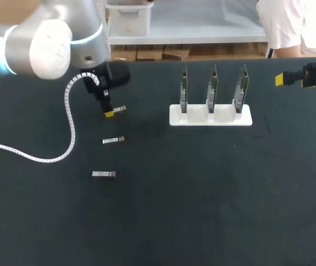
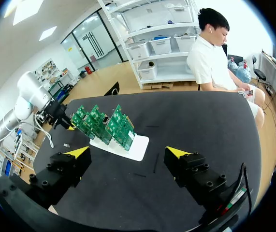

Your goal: Pick up the optical module with the left hand, and insert it into the network port with the right hand.

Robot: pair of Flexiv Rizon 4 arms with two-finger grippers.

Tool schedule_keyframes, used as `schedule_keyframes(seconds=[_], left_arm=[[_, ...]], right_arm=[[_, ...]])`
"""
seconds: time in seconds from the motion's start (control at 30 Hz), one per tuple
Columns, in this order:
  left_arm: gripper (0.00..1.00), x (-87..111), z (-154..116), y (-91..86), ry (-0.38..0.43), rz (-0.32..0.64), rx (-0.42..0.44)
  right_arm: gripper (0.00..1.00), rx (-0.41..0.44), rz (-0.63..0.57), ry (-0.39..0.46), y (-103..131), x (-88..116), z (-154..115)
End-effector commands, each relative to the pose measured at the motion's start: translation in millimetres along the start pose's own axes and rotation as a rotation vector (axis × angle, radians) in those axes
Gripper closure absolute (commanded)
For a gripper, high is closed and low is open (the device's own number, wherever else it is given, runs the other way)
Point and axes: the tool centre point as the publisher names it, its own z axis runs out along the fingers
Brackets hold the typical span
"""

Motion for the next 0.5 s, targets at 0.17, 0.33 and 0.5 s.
schedule_keyframes(seconds=[0.17, 0.33, 0.5], left_arm=[[1.00, 3.7, -49.5, 3.5, -0.207, -0.114, 0.004], [1.00, -10.5, -90.4, 4.1, -0.382, -0.144, -0.001], [1.00, -29.3, -123.7, 3.1, -0.531, -0.144, 0.005]], right_arm=[[0.00, 0.000, 0.000, 0.000, 0.0, 0.0, 0.0], [0.00, 0.000, 0.000, 0.000, 0.0, 0.0, 0.0], [0.00, 0.000, 0.000, 0.000, 0.0, 0.0, 0.0]])
